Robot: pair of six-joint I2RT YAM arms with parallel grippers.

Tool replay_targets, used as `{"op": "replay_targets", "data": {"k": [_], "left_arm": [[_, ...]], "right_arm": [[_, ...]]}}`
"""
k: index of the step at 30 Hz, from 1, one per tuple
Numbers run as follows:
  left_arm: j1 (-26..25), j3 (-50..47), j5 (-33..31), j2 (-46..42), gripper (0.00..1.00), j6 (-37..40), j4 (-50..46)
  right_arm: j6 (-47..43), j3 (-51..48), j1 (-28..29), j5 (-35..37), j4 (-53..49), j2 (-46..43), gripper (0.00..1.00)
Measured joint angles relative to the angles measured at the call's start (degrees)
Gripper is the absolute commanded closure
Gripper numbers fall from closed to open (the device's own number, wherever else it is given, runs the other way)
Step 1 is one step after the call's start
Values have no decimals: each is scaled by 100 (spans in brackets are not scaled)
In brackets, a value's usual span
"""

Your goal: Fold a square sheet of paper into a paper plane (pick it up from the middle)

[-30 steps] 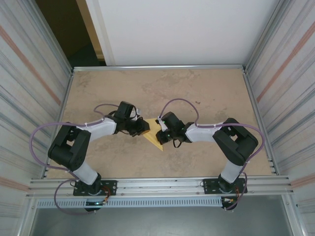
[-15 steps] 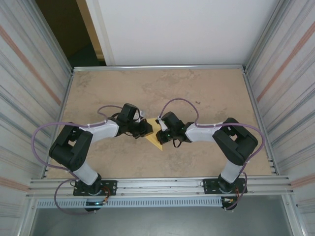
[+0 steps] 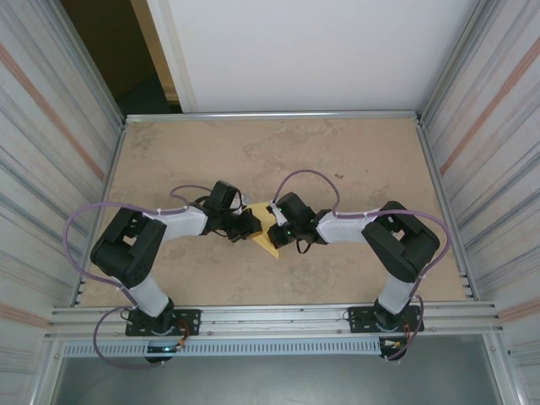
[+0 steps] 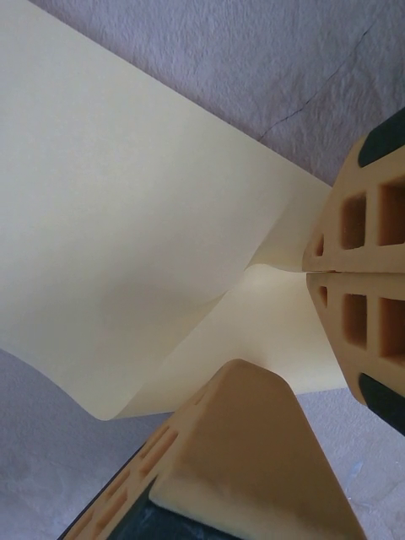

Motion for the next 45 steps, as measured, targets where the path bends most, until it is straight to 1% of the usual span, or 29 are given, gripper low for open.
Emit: {"op": "replay_targets", "data": {"k": [5,16,29,45], "left_arm": [[-15,0,-11,50,89,0,-2],[-37,-20,-155,66,89,-17,-138],[-37,-24,-197,83,89,-22,-175],[-37,-66,-291,120,89,-63,-225]], "right_arm": [[11,20,0,0,-9,0,100],[15,72,0,0,-44,61,95],[17,90,0,0,-44,74,91],[17,116,0,-2,-61,92,89]]}}
